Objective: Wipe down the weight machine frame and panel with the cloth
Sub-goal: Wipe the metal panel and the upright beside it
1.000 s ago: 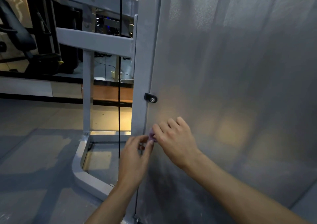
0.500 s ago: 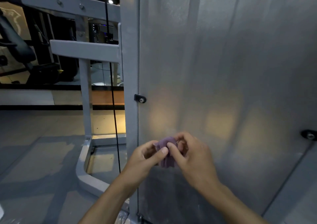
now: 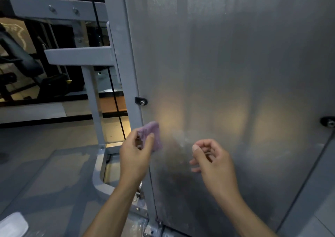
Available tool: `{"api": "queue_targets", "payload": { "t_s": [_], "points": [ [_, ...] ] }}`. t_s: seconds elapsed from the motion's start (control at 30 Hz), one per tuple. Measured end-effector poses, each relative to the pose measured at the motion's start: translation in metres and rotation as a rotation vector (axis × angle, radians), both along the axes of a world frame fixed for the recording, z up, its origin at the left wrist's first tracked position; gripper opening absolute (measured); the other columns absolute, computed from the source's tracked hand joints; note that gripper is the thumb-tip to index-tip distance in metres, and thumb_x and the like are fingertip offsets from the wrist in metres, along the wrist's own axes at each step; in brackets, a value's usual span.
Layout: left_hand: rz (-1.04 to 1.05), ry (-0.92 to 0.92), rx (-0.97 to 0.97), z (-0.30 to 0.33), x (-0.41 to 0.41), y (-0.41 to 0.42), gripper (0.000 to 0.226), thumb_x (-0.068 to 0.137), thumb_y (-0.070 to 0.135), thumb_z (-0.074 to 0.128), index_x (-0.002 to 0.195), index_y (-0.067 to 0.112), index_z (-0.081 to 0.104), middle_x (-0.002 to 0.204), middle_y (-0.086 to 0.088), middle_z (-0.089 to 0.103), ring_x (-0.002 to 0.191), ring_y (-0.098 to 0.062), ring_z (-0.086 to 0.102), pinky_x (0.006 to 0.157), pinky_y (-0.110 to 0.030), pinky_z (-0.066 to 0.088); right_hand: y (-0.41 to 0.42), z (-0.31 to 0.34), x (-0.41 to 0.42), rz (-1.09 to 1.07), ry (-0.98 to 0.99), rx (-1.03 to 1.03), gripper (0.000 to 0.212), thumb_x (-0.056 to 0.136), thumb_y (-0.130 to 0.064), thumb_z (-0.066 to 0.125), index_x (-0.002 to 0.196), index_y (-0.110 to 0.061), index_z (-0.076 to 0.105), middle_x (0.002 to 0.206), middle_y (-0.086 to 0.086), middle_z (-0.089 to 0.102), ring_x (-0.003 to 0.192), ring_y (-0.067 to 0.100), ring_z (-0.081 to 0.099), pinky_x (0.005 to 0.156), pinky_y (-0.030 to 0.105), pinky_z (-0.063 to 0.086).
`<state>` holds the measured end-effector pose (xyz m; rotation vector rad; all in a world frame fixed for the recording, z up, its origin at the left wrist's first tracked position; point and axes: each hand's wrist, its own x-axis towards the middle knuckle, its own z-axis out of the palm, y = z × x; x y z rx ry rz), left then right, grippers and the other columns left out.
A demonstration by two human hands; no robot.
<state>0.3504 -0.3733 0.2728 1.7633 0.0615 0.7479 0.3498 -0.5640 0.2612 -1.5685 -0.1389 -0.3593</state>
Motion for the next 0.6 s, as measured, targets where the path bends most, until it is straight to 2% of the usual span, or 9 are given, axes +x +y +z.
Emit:
{"api": "queue_targets", "payload": {
  "t_s": [0.1, 0.23, 0.37, 0.43, 0.5, 0.6],
  "points": [
    [0.206, -0.093, 0.027, 0.001, 0.01, 0.024, 0.011, 0.1, 0.022, 0.064, 0.104, 0.032, 0.065, 0.093, 0.006, 0.069, 0.084, -0.01, 0.064, 0.068, -0.026, 0.049, -0.009, -0.004, -0.001, 0.001, 0.0, 0.009, 0.016, 0.098, -0.006, 0.064, 0.085, -0.015, 0.065, 0.066, -0.008, 0.063, 0.058, 0.017, 0.068, 0.051, 0.034, 0.056],
    [0.325, -0.09, 0.098, -0.007, 0.019, 0.031, 0.009, 0.097, 0.024, 0.068, 0.102, 0.03, 0.063, 0.09, 0.009, 0.067, 0.082, -0.008, 0.062, 0.067, -0.019, 0.046, -0.015, -0.002, -0.002, -0.003, -0.022, -0.011, 0.017, 0.098, -0.007, 0.063, 0.085, -0.018, 0.065, 0.068, -0.009, 0.063, 0.06, 0.018, 0.069, 0.051, 0.029, 0.055],
    [0.32, -0.042, 0.149, -0.023, 0.025, 0.023, 0.01, 0.096, 0.033, 0.069, 0.099, 0.028, 0.061, 0.088, 0.008, 0.064, 0.079, -0.014, 0.06, 0.064, -0.024, 0.046, -0.014, -0.001, -0.004, -0.003, -0.039, -0.041, 0.018, 0.098, -0.008, 0.064, 0.085, -0.021, 0.065, 0.069, -0.01, 0.063, 0.06, 0.018, 0.07, 0.053, 0.035, 0.057],
    [0.306, -0.049, 0.142, -0.025, 0.027, 0.019, 0.012, 0.095, 0.036, 0.07, 0.1, 0.028, 0.062, 0.089, 0.009, 0.064, 0.08, -0.011, 0.06, 0.064, -0.021, 0.046, -0.013, -0.001, -0.005, 0.005, -0.056, -0.066, 0.018, 0.098, -0.01, 0.064, 0.085, -0.023, 0.065, 0.069, -0.01, 0.063, 0.061, 0.019, 0.07, 0.057, 0.04, 0.057],
    [0.302, -0.058, 0.128, -0.027, 0.03, 0.018, 0.012, 0.096, 0.036, 0.069, 0.1, 0.027, 0.062, 0.09, 0.008, 0.064, 0.079, -0.011, 0.06, 0.062, -0.018, 0.046, -0.014, -0.001, -0.005, 0.011, -0.074, -0.084, 0.018, 0.098, -0.011, 0.064, 0.086, -0.023, 0.065, 0.07, -0.01, 0.063, 0.062, 0.019, 0.07, 0.06, 0.039, 0.057],
    [0.298, -0.051, 0.079, -0.034, 0.034, 0.012, 0.013, 0.098, 0.038, 0.067, 0.098, 0.026, 0.061, 0.089, 0.003, 0.065, 0.08, -0.017, 0.062, 0.064, -0.028, 0.051, -0.019, -0.002, -0.006, 0.006, -0.086, -0.101, 0.019, 0.099, -0.011, 0.064, 0.085, -0.025, 0.065, 0.071, -0.008, 0.064, 0.062, 0.018, 0.071, 0.061, 0.041, 0.058]
  ]
}}
